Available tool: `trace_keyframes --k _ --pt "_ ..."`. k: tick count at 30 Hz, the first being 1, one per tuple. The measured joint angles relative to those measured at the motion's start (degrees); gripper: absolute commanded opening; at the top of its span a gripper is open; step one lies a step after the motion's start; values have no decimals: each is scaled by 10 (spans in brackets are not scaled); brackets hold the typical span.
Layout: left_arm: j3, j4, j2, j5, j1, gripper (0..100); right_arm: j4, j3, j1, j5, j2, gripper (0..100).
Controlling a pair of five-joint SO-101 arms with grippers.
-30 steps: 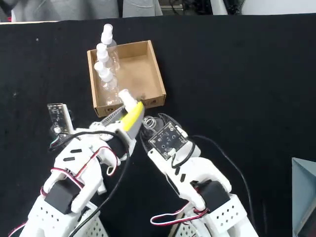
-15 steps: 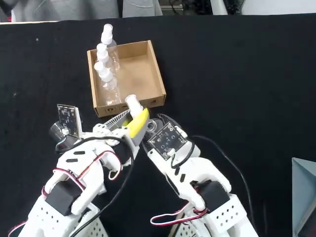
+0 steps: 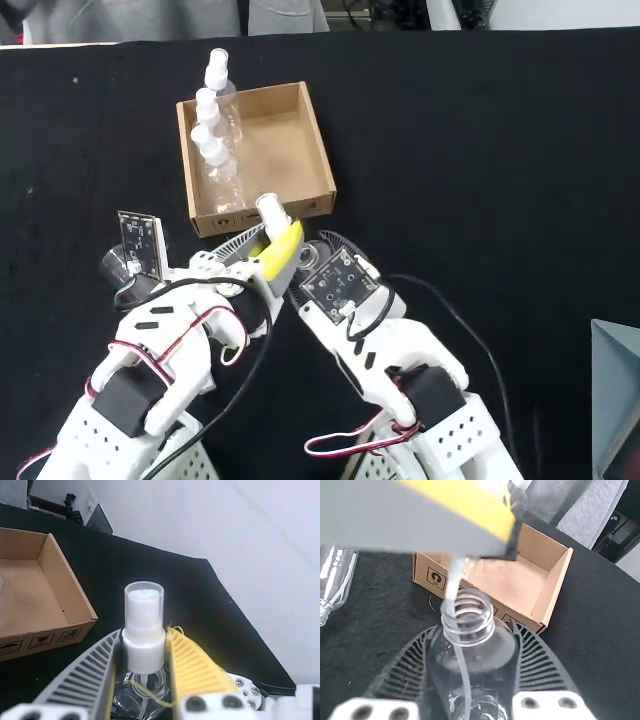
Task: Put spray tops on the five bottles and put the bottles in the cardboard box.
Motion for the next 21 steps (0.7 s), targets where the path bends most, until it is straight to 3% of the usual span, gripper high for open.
trace_keyframes --k 3,21 --pt "0 5 1 0 0 246 0 0 2 -1 0 99" --pt "0 27 1 22 1 220 0 0 1 -1 0 99"
